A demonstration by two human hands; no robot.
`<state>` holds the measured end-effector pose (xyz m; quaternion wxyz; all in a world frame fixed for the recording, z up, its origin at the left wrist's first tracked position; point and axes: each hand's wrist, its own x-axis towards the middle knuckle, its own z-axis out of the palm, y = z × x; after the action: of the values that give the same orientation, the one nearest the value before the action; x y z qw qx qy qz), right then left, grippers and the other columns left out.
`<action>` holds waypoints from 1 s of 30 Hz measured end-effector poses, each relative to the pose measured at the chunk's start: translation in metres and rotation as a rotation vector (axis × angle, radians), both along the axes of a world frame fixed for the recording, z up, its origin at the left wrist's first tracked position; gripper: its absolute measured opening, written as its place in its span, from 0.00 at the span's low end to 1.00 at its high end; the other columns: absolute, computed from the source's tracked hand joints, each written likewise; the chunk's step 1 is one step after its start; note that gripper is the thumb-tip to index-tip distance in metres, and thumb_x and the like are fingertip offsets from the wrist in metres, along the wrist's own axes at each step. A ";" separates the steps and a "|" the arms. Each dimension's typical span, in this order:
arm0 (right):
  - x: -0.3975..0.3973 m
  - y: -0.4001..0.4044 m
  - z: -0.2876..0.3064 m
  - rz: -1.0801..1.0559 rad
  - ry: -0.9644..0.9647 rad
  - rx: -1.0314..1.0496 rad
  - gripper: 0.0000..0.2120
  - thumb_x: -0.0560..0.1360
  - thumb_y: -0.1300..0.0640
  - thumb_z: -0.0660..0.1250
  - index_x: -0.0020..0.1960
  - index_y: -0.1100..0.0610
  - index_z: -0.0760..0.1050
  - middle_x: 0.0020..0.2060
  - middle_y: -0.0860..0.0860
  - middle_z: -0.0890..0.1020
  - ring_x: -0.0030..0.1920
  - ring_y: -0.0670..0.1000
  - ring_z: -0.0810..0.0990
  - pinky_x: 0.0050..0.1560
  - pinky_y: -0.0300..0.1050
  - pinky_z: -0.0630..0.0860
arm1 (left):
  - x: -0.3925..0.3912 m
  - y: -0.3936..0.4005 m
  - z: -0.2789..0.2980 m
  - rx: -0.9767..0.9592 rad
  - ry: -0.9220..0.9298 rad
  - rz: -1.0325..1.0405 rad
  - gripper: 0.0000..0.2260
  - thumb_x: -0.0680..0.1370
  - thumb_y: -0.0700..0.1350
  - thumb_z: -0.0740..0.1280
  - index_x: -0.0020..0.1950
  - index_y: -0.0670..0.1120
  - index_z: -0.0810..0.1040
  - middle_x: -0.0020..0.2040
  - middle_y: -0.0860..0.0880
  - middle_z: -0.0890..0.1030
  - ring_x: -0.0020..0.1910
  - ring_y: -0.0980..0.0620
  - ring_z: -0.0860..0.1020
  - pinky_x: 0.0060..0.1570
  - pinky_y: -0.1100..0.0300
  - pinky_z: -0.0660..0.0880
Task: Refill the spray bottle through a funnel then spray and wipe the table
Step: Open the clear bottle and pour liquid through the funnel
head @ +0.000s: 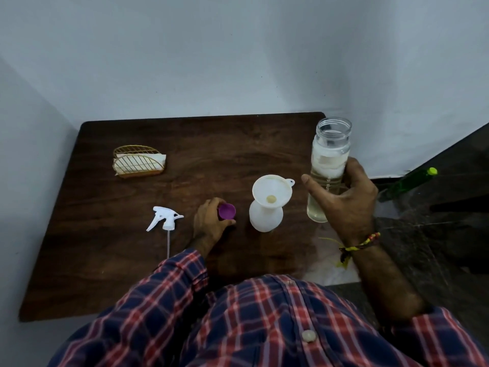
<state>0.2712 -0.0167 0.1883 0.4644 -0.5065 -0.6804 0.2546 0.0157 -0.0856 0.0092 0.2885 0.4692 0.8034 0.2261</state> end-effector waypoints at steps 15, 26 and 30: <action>0.008 0.005 -0.004 -0.022 -0.038 -0.027 0.23 0.67 0.47 0.80 0.56 0.56 0.78 0.47 0.45 0.84 0.46 0.40 0.83 0.48 0.41 0.82 | 0.002 0.002 0.018 -0.112 0.022 -0.038 0.56 0.60 0.57 0.82 0.80 0.53 0.52 0.79 0.47 0.58 0.76 0.45 0.59 0.72 0.43 0.63; 0.019 0.005 -0.029 0.056 -0.152 -0.064 0.27 0.67 0.44 0.78 0.62 0.53 0.77 0.54 0.46 0.83 0.53 0.46 0.83 0.51 0.51 0.82 | 0.067 0.023 0.099 0.222 -0.421 -0.227 0.58 0.56 0.55 0.85 0.78 0.56 0.55 0.74 0.60 0.65 0.72 0.56 0.65 0.72 0.52 0.65; 0.023 0.005 -0.040 0.070 -0.237 -0.076 0.29 0.66 0.41 0.76 0.63 0.51 0.76 0.55 0.47 0.83 0.53 0.48 0.82 0.50 0.53 0.82 | 0.082 0.024 0.094 0.287 -0.434 -0.120 0.51 0.58 0.53 0.85 0.75 0.54 0.61 0.69 0.55 0.72 0.67 0.55 0.71 0.68 0.52 0.71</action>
<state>0.2943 -0.0120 0.1485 0.3523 -0.5263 -0.7376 0.2345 0.0975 -0.0615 0.1029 0.3976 0.4927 0.6530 0.4156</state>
